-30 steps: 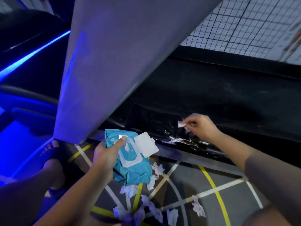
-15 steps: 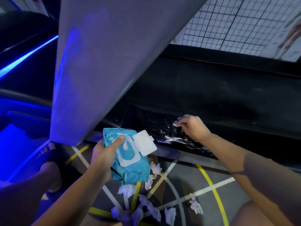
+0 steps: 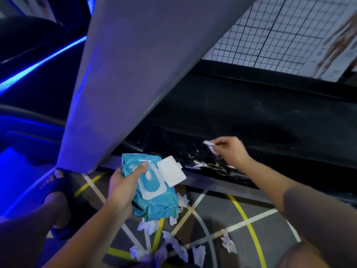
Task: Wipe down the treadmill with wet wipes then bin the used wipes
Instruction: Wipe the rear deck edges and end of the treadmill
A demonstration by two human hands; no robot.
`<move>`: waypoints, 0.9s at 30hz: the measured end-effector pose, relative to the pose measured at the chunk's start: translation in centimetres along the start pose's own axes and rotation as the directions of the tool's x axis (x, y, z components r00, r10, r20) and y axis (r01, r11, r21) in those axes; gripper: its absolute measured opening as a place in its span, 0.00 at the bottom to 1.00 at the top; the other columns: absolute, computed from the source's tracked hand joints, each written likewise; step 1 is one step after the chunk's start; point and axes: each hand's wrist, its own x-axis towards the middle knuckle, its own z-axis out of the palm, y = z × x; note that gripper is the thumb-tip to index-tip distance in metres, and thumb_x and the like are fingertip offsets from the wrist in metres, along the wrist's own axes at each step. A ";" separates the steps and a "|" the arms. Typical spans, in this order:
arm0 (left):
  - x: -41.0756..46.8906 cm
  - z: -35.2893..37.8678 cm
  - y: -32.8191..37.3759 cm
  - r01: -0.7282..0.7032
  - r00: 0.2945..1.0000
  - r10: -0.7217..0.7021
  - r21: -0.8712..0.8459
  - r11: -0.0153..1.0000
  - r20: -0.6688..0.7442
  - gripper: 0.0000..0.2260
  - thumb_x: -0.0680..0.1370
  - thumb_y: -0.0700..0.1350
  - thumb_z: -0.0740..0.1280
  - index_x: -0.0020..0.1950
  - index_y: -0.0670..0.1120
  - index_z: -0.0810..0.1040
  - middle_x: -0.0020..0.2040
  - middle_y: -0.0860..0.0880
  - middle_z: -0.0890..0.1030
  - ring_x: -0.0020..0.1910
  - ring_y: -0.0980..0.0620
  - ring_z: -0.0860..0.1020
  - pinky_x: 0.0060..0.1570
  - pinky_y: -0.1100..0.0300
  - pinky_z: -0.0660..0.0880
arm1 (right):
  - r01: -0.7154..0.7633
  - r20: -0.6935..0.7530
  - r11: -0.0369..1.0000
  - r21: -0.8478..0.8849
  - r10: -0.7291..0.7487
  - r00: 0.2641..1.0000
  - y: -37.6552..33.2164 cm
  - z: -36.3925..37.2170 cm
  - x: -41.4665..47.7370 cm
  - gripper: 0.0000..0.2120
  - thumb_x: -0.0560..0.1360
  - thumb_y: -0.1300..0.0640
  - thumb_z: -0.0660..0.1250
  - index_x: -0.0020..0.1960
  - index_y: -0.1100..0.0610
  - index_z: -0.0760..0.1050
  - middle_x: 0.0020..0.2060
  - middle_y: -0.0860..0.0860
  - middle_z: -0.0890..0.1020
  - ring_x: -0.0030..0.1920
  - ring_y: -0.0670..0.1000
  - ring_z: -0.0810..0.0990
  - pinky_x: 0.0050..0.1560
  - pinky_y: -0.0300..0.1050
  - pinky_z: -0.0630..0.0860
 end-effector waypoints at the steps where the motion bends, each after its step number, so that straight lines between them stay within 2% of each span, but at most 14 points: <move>1: -0.2 -0.2 0.1 -0.005 1.000 0.005 0.003 1.000 -0.006 0.12 0.79 0.46 0.76 0.58 0.41 0.83 0.48 0.41 0.88 0.46 0.39 0.88 0.50 0.40 0.84 | -0.037 -0.074 0.997 -0.064 0.032 0.997 0.4 -0.6 1.0 0.03 0.74 0.55 0.76 0.42 0.52 0.85 0.33 0.52 0.85 0.32 0.44 0.77 0.36 0.35 0.72; 3: -0.4 -0.5 0.4 -0.012 1.000 0.012 0.001 1.000 -0.008 0.12 0.79 0.45 0.76 0.58 0.41 0.83 0.48 0.41 0.88 0.46 0.39 0.88 0.47 0.44 0.85 | -0.074 -0.156 0.970 -0.230 0.038 0.987 1.4 -1.4 2.6 0.05 0.75 0.52 0.75 0.42 0.52 0.85 0.31 0.50 0.83 0.30 0.42 0.76 0.31 0.28 0.69; 4: -0.3 -0.6 0.5 -0.011 1.000 0.011 0.004 1.000 -0.006 0.12 0.79 0.46 0.76 0.59 0.41 0.83 0.49 0.40 0.88 0.46 0.38 0.88 0.48 0.43 0.85 | -0.067 -0.172 0.963 -0.261 0.022 0.985 1.8 -1.4 3.2 0.06 0.75 0.52 0.75 0.43 0.53 0.86 0.31 0.48 0.82 0.31 0.40 0.76 0.32 0.27 0.69; 7: 0.0 -1.1 0.6 0.002 1.000 -0.002 0.013 1.000 -0.003 0.13 0.79 0.46 0.76 0.59 0.41 0.83 0.50 0.39 0.88 0.48 0.36 0.87 0.54 0.33 0.82 | -0.060 -0.176 0.960 -0.272 0.012 0.984 2.6 0.1 4.7 0.06 0.76 0.54 0.75 0.45 0.56 0.86 0.32 0.48 0.81 0.31 0.40 0.75 0.32 0.27 0.68; 10: 0.5 -1.5 0.6 0.006 1.000 -0.006 0.028 1.000 -0.014 0.15 0.78 0.47 0.77 0.60 0.40 0.82 0.50 0.39 0.88 0.49 0.35 0.87 0.55 0.31 0.81 | -0.074 -0.148 0.956 -0.282 0.033 0.988 2.7 1.3 5.4 0.06 0.78 0.62 0.70 0.49 0.59 0.86 0.38 0.53 0.84 0.32 0.44 0.75 0.31 0.28 0.69; 13: 1.0 -1.9 0.5 -0.004 1.000 0.005 0.054 0.999 -0.019 0.15 0.78 0.47 0.77 0.59 0.40 0.82 0.50 0.39 0.88 0.49 0.35 0.87 0.55 0.31 0.81 | -0.082 -0.115 0.946 -0.314 0.048 0.992 2.6 1.8 6.1 0.11 0.80 0.65 0.63 0.54 0.59 0.85 0.47 0.56 0.85 0.42 0.49 0.78 0.38 0.31 0.67; 15: 1.3 -2.1 0.4 -0.002 1.000 0.003 0.058 0.998 -0.021 0.15 0.78 0.47 0.77 0.59 0.40 0.82 0.50 0.39 0.88 0.48 0.35 0.87 0.55 0.31 0.81 | -0.093 -0.090 0.942 -0.324 0.067 0.994 2.5 2.1 6.5 0.13 0.80 0.64 0.62 0.55 0.57 0.85 0.50 0.56 0.85 0.48 0.53 0.80 0.45 0.35 0.69; 17: 1.5 -2.1 0.4 -0.002 1.000 0.003 0.059 0.998 -0.016 0.16 0.77 0.48 0.78 0.60 0.40 0.82 0.50 0.39 0.88 0.48 0.35 0.87 0.55 0.31 0.81 | -0.100 -0.066 0.941 -0.322 0.083 0.994 2.6 2.2 6.7 0.13 0.80 0.63 0.62 0.57 0.56 0.84 0.52 0.56 0.85 0.52 0.55 0.81 0.48 0.36 0.70; 21: 1.4 -1.7 0.2 -0.007 1.000 0.007 0.071 0.997 0.014 0.15 0.78 0.47 0.77 0.59 0.39 0.82 0.50 0.38 0.88 0.49 0.35 0.87 0.56 0.32 0.81 | -0.106 -0.004 0.965 -0.240 0.108 0.994 2.5 2.2 6.7 0.08 0.79 0.60 0.69 0.53 0.52 0.84 0.44 0.51 0.85 0.46 0.53 0.83 0.43 0.38 0.73; 22: 1.4 -1.6 0.1 -0.006 1.000 0.006 0.069 0.998 0.014 0.15 0.78 0.47 0.77 0.58 0.39 0.82 0.50 0.38 0.88 0.49 0.35 0.87 0.56 0.32 0.82 | -0.090 0.014 0.972 -0.218 0.096 0.995 2.2 2.4 6.5 0.07 0.78 0.61 0.69 0.51 0.51 0.84 0.41 0.49 0.85 0.44 0.51 0.82 0.41 0.36 0.73; 24: 1.2 -1.4 0.1 -0.003 1.000 0.003 0.058 0.998 0.009 0.13 0.78 0.46 0.77 0.58 0.39 0.82 0.49 0.38 0.88 0.48 0.35 0.87 0.55 0.32 0.82 | -0.039 0.051 0.980 -0.196 0.050 0.997 1.6 2.7 5.6 0.10 0.77 0.65 0.68 0.48 0.52 0.84 0.36 0.45 0.83 0.39 0.46 0.80 0.36 0.30 0.71; 27: 0.9 -0.9 0.4 0.010 1.000 -0.011 0.027 1.000 0.021 0.12 0.79 0.45 0.75 0.59 0.39 0.83 0.50 0.39 0.88 0.48 0.36 0.87 0.52 0.37 0.84 | 0.008 0.136 0.984 -0.180 0.017 0.991 0.9 2.6 3.9 0.09 0.75 0.65 0.70 0.46 0.53 0.85 0.27 0.38 0.79 0.29 0.38 0.74 0.32 0.30 0.68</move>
